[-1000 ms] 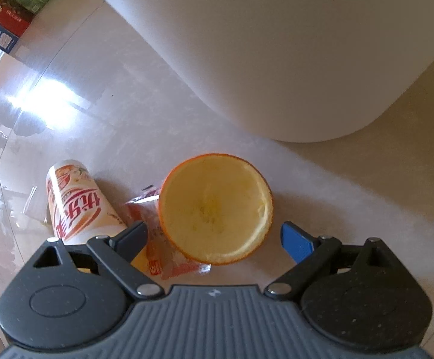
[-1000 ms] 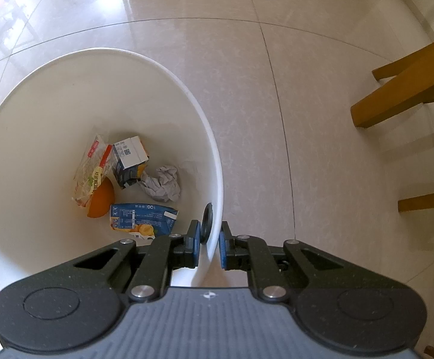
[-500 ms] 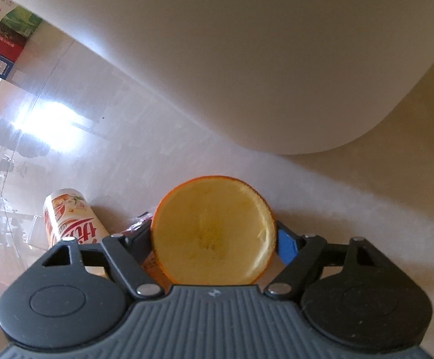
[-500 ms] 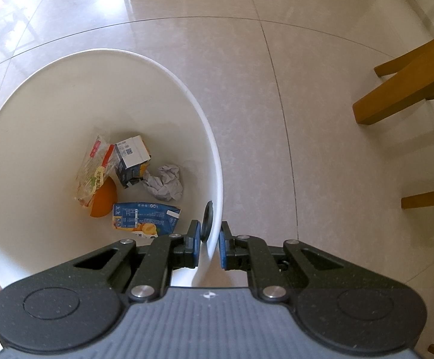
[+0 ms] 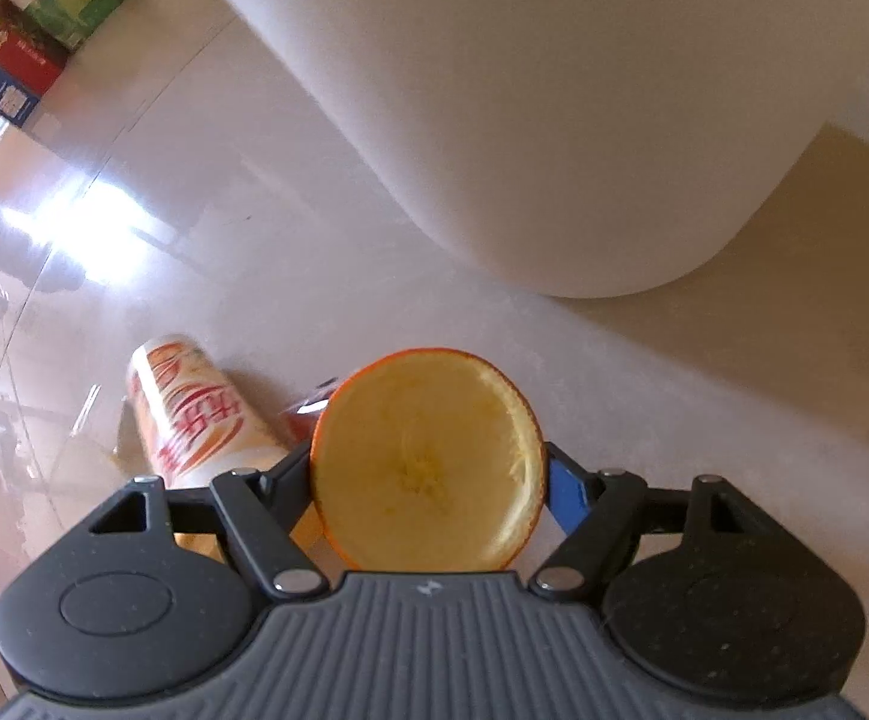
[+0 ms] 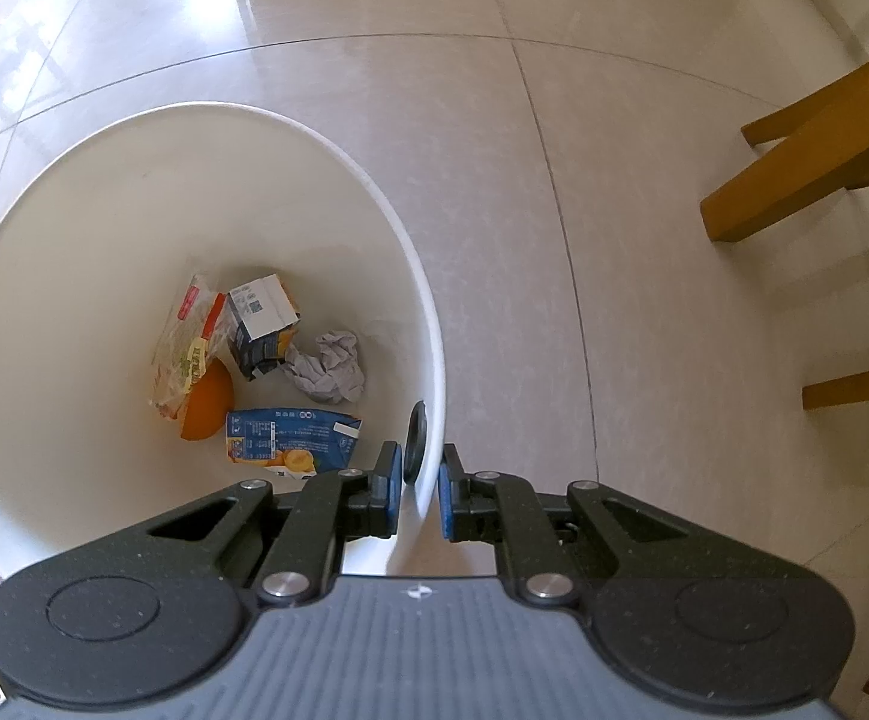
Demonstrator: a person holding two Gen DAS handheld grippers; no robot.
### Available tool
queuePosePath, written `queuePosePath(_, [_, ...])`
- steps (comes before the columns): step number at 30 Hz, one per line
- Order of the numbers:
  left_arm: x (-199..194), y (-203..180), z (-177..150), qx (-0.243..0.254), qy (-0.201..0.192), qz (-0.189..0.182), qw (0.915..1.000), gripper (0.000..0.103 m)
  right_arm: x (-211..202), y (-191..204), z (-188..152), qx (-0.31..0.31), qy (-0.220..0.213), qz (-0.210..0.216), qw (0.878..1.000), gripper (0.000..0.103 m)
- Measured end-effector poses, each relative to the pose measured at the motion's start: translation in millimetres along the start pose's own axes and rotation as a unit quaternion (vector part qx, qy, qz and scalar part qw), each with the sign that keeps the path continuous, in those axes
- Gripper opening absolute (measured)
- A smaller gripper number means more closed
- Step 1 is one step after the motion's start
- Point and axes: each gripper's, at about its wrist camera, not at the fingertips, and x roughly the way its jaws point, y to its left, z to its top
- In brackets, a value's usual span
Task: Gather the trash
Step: 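Carry the orange peel over the white bin and open the left tool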
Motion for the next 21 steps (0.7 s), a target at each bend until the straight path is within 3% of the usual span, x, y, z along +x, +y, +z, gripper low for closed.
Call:
queuePosePath(6, [-34,27,-1,-0.025,0.028,-0.025,0.9990,0.076,1,-4,2,0.023,0.003,0.005,1.000,0.014])
queuePosePath(21, [-131,122,24,-0.132,0.019,-0.043,0.9902,0.076,3,-8,9,0.062,0.010,0.006,0.998,0.012])
